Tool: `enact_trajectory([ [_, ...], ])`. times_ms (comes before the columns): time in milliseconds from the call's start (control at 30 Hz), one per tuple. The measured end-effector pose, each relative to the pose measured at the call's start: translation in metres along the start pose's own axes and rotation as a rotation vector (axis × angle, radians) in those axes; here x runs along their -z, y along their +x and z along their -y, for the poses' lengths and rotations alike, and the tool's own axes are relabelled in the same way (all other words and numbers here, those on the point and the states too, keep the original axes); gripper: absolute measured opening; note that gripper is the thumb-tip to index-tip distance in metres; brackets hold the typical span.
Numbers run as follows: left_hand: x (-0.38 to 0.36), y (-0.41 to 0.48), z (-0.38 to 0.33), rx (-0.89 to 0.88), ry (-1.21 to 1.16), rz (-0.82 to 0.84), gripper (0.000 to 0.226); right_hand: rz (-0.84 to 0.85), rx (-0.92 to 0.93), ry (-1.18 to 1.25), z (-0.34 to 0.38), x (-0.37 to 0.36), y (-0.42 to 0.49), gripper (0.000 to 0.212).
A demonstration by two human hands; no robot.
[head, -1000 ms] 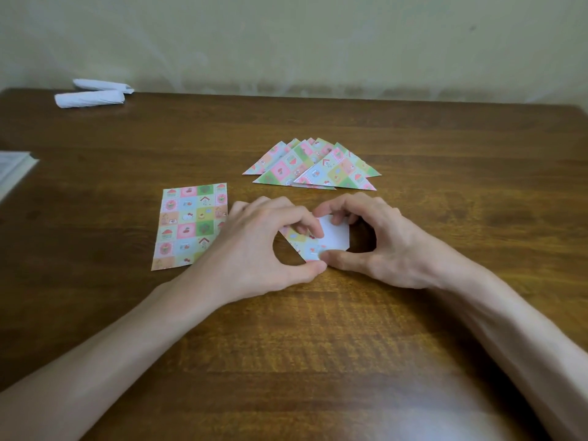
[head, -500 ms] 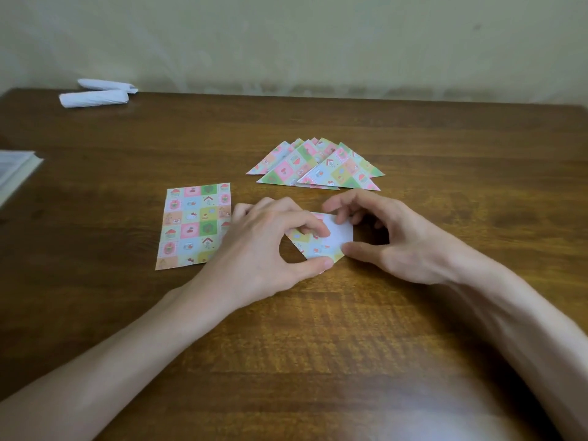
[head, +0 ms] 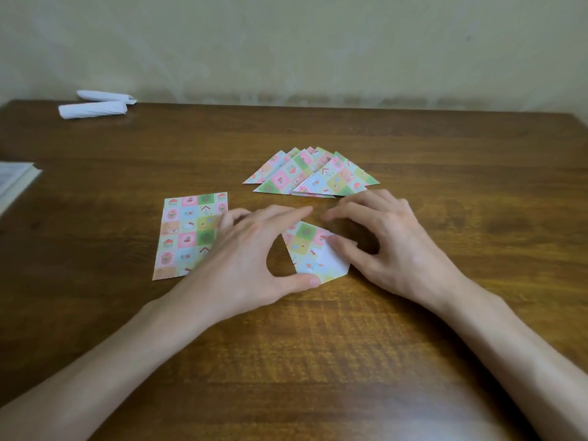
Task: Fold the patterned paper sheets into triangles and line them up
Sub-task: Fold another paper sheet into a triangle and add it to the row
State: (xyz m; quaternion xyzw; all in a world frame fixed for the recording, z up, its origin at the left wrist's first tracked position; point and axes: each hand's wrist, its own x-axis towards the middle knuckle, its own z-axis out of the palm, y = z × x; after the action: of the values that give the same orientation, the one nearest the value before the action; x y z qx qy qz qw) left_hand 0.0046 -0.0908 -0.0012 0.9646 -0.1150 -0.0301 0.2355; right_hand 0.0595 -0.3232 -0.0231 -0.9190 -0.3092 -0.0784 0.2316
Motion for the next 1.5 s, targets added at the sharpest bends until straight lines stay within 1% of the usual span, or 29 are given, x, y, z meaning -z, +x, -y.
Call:
enact_trajectory([
  [67,0.010,0.001,0.003,-0.001,-0.033,0.133,0.106,0.027,0.002,0.033,0.002,0.001,0.000,0.034],
  [133,0.017,0.001,0.008,-0.029,-0.135,0.269,0.115,0.065,0.025,0.024,0.002,0.001,0.000,0.041],
  [200,0.017,0.001,0.015,-0.069,-0.222,0.369,0.117,0.102,0.064,0.003,0.003,0.001,-0.001,0.043],
  [233,0.016,0.001,0.018,-0.086,-0.245,0.387,0.116,0.115,0.075,0.007,0.003,0.001,-0.001,0.043],
  [300,0.012,0.004,0.023,-0.094,-0.286,0.327,0.112,0.110,0.099,0.000,0.004,0.001,-0.002,0.043],
  [400,0.010,0.008,0.028,0.009,-0.348,0.042,0.097,0.033,0.150,-0.094,0.006,0.003,-0.003,0.042],
  [467,0.010,0.006,0.028,0.084,-0.322,-0.053,0.096,-0.007,0.142,-0.125,0.010,0.005,-0.003,0.041],
  [533,0.011,0.002,0.023,0.083,-0.155,-0.060,0.100,0.001,0.122,-0.108,0.011,0.006,-0.003,0.041],
  [600,0.007,0.001,0.021,0.024,-0.050,-0.071,0.097,0.049,0.132,-0.077,0.010,0.005,-0.004,0.044],
  [700,0.001,0.003,0.026,-0.042,-0.064,-0.092,0.087,0.105,0.165,-0.098,0.007,0.000,-0.005,0.042],
  [800,0.001,0.005,0.032,-0.070,-0.085,-0.116,0.073,0.112,0.154,-0.096,0.007,-0.002,-0.005,0.046],
  [933,-0.001,0.004,0.032,-0.124,-0.083,-0.146,0.054,0.115,0.145,-0.020,0.004,-0.001,-0.003,0.041],
  [1033,-0.001,0.005,0.032,-0.131,-0.101,-0.141,0.047,0.122,0.109,0.062,0.002,-0.001,0.000,0.038],
  [1167,-0.001,0.006,0.031,-0.146,-0.101,-0.103,0.044,0.089,0.107,0.106,0.001,-0.005,0.004,0.034],
  [1367,0.001,0.006,0.031,-0.127,-0.101,-0.069,0.054,0.049,0.088,0.140,0.001,-0.005,0.006,0.039],
  [1433,0.001,0.005,0.031,-0.127,-0.097,-0.066,0.056,0.075,0.067,0.225,-0.002,0.004,0.006,0.036],
  [1500,0.000,0.004,0.031,-0.122,-0.095,-0.076,0.055,0.147,0.044,0.294,-0.006,0.015,0.005,0.043],
])
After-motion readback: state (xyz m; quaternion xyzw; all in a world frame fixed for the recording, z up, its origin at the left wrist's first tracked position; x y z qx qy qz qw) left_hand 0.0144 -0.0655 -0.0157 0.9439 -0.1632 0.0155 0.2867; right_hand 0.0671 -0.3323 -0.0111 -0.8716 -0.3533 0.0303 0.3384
